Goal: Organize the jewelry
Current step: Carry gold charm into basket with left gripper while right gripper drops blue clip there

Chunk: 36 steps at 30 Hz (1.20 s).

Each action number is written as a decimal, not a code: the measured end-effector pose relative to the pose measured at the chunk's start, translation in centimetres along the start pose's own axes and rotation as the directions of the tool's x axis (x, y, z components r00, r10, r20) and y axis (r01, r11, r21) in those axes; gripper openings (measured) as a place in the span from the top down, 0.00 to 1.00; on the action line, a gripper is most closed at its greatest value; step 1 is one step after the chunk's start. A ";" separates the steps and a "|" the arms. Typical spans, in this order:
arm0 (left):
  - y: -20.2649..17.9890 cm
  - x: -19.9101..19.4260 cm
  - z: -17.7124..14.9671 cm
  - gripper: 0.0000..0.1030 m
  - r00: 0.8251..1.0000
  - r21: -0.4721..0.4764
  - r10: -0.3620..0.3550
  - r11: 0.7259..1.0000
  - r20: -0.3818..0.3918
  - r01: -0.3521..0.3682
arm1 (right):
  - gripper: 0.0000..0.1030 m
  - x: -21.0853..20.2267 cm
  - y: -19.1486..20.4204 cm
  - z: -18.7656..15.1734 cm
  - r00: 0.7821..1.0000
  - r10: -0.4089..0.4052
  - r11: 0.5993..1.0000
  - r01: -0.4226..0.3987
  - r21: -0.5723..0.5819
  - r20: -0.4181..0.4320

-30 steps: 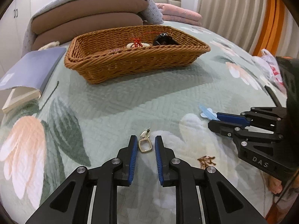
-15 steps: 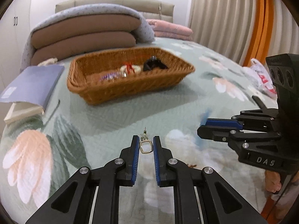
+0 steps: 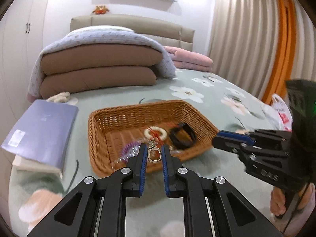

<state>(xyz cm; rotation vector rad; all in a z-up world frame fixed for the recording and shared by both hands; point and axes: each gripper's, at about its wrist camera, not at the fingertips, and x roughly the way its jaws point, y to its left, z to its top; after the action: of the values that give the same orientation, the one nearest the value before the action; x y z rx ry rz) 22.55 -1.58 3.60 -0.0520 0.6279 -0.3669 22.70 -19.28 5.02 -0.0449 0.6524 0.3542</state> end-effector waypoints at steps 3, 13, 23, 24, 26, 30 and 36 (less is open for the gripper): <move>1.5 1.3 -0.1 0.86 0.999 -0.048 -0.034 0.998 0.002 0.034 | 0.88 0.0 -0.8 -0.3 0.998 0.064 0.998 -0.064 -0.003 -0.006; 2.3 2.8 -2.4 0.85 0.995 -0.075 -0.099 0.992 -0.018 0.097 | 0.87 3.2 -4.7 -7.2 0.964 0.197 0.973 -0.170 0.155 -0.180; 2.2 3.0 -3.2 0.85 0.991 -0.065 -0.129 0.990 -0.029 0.127 | 0.33 2.9 -3.4 -8.3 0.970 0.168 0.985 -0.157 0.075 -0.174; 2.1 2.9 -3.2 0.85 0.991 -0.061 -0.130 0.990 -0.028 0.128 | 0.35 3.2 -2.9 -8.4 0.972 0.137 0.990 -0.131 0.045 -0.189; 2.0 2.9 -3.2 0.85 0.992 -0.056 -0.125 0.991 -0.026 0.124 | 0.37 4.1 -2.3 -8.7 0.970 0.070 0.997 -0.074 -0.011 -0.234; 2.0 2.9 -3.3 0.85 0.992 -0.059 -0.127 0.990 -0.026 0.125 | 0.68 5.3 -2.0 -9.0 0.970 -0.055 0.998 0.046 -0.046 -0.235; 2.2 2.8 -3.2 0.85 0.990 -0.065 -0.138 0.988 -0.018 0.137 | 0.90 4.6 0.1 -9.2 0.972 -0.056 0.989 0.023 -0.145 -0.227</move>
<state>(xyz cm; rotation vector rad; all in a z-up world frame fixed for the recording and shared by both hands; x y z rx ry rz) 23.44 -0.27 -0.94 -0.1530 0.6605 -0.4811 20.67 -19.10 -5.11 -0.2372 0.8544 0.3596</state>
